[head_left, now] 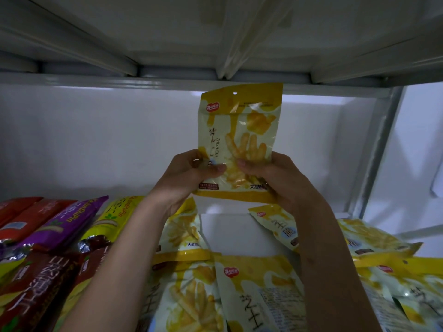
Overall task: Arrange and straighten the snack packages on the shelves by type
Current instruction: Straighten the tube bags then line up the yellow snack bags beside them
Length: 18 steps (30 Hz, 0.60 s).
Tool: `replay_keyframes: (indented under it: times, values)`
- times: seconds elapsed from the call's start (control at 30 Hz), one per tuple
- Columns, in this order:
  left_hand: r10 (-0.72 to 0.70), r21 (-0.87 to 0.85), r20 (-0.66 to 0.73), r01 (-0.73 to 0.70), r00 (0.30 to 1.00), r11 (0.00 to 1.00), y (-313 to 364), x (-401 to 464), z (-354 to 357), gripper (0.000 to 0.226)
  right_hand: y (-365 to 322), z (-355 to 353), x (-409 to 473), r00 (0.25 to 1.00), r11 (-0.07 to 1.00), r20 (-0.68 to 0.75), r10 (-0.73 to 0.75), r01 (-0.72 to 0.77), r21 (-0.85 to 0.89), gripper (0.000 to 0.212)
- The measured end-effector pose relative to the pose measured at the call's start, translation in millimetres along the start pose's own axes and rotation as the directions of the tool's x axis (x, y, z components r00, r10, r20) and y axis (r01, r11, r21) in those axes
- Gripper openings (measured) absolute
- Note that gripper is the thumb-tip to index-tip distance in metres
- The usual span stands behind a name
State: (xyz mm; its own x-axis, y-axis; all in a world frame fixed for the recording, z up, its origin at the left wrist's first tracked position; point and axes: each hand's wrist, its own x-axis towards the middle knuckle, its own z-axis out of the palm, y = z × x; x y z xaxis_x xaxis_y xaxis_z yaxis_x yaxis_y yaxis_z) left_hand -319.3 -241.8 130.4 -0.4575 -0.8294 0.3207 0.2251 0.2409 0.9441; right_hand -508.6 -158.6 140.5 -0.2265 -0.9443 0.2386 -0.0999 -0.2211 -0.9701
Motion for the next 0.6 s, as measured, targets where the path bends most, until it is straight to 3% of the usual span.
replay_keyframes:
  times: [0.13, 0.47, 0.6]
  values:
    - [-0.043, -0.053, 0.016, 0.044, 0.999, 0.998, 1.9, -3.6, 3.8, 0.060, -0.5, -4.0, 0.4, 0.999, 1.000, -0.041, -0.004, 0.004, -0.005, 0.035]
    - [-0.002, -0.081, -0.008, 0.002, 1.000, 0.997, 7.3, -6.7, 8.1, 0.047, -0.8, -2.9, 1.5, 1.000, 1.000, 0.008, -0.009, 0.009, -0.008, 0.047]
    - [0.014, -0.118, -0.029, -0.017, 0.999, 0.993, 10.2, -6.1, 5.9, 0.049, -2.2, -3.3, -1.3, 1.000, 0.999, 0.009, -0.027, 0.027, -0.022, 0.037]
